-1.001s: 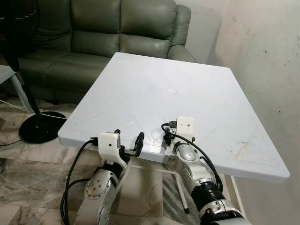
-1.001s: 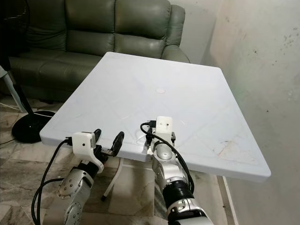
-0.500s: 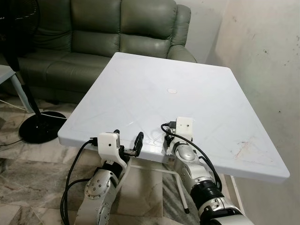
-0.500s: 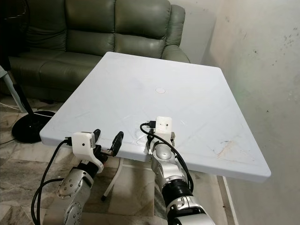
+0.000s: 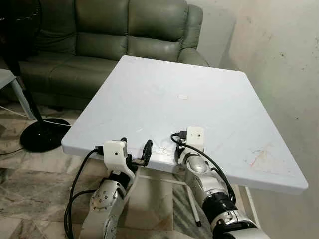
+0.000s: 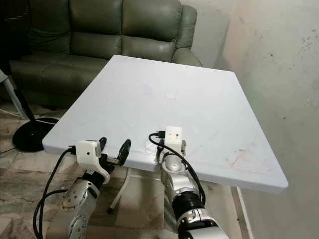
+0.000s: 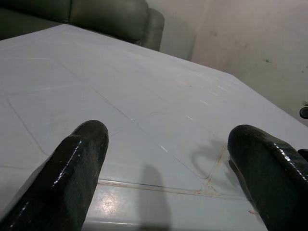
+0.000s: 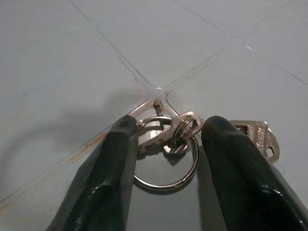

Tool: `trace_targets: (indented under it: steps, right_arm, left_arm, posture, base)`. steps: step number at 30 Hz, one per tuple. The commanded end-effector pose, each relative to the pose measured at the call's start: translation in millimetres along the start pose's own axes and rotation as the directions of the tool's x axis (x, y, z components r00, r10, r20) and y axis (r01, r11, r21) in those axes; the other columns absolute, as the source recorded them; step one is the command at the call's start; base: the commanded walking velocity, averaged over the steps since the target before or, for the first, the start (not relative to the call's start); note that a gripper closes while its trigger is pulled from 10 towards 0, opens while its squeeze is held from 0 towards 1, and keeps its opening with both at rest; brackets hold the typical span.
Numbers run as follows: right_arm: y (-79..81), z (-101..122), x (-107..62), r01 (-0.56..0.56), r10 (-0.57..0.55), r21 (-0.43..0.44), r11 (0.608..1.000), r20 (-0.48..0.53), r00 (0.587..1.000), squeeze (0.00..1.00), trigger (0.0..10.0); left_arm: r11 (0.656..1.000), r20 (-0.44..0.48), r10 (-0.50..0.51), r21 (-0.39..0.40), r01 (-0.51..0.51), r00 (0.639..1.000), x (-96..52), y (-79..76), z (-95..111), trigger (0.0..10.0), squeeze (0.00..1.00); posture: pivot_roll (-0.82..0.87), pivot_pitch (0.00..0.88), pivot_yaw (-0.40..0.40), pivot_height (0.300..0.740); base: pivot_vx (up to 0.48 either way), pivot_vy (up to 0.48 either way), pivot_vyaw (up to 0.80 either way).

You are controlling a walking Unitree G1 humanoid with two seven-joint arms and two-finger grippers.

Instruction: Hang keys on a hook

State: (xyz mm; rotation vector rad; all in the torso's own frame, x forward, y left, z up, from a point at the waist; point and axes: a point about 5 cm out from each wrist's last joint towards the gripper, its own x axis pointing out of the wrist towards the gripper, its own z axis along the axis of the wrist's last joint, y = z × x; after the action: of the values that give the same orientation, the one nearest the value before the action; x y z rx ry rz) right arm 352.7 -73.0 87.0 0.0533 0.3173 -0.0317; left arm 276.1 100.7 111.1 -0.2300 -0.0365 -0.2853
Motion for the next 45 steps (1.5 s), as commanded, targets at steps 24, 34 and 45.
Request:
trace_targets:
  steps: [24,34,45]
  right_arm:
    - [0.7,8,3.9,0.034,-0.034,-0.001,0.999,0.002,0.999,0.0,2.9]
    - [-4.9,8,5.4,0.112,-0.113,-0.04,0.993,-0.004,0.994,0.0,0.0]
    - [-3.1,31,1.3,-0.077,0.029,0.27,0.96,0.176,0.984,0.0,0.0]
  left_arm:
    - [0.999,0.021,0.008,-0.042,-0.007,1.0,3.7,-8.7,4,10.0,0.0]
    - [0.999,0.022,0.014,-0.051,-0.012,1.0,2.7,-8.6,5,10.0,0.0]
    - [0.998,0.024,0.019,-0.061,-0.017,1.0,2.3,-9.7,5,10.0,0.0]
  posture:
    - [0.05,0.049,-0.125,0.74]
    - [0.06,0.054,-0.125,0.74]
    - [0.06,0.05,-0.127,0.74]
  base:
    - [0.0,0.0,0.0]
    - [0.0,0.0,0.0]
    - [0.0,0.0,0.0]
